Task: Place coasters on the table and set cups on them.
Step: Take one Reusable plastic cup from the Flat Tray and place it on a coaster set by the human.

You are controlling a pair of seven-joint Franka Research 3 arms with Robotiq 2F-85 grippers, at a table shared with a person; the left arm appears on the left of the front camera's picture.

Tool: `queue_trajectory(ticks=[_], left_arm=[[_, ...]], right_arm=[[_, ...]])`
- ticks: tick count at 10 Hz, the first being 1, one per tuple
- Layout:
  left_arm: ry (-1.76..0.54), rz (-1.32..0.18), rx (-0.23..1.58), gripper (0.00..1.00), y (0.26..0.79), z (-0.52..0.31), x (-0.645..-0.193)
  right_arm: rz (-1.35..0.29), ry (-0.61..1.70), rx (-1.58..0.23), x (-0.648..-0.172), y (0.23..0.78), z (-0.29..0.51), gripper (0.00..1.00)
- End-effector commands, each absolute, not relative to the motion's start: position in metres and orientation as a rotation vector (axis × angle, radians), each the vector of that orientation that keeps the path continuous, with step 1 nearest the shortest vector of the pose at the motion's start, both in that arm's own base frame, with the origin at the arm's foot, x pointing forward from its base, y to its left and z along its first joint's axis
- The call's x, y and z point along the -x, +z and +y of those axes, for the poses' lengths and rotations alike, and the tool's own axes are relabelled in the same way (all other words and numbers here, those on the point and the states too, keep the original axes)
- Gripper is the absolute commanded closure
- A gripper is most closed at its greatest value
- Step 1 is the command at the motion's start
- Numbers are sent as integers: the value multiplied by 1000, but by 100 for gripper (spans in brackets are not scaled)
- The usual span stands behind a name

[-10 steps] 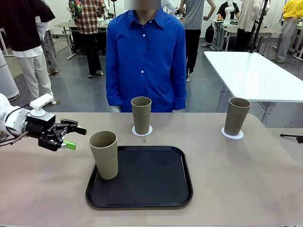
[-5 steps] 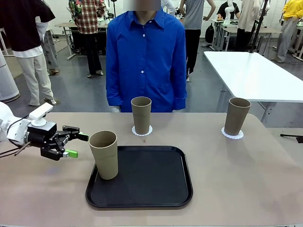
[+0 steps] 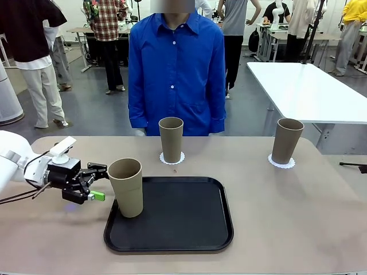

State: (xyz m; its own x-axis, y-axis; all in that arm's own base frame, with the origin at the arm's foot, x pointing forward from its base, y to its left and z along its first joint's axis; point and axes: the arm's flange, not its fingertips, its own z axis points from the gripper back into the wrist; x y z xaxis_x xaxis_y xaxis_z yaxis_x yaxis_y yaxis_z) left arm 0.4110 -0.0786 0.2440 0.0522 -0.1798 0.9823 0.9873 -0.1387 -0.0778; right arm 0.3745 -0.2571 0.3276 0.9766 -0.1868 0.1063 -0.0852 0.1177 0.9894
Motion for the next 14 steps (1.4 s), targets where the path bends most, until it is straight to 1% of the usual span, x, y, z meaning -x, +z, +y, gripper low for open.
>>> queue_trajectory(ticks=[1, 3, 14], left_arm=[[-1375, -1020, 1185, 0, 239, -87, -414], [-1364, -1039, 1172, 0, 231, -94, -420], [-1360, -905, 1277, 0, 201, -122, -425]], right_arm=[[-215, -78, -1447, -374, 327, -257, 0], [-215, -78, -1447, -374, 327, -257, 0], [-215, -78, -1447, -374, 327, -257, 0]])
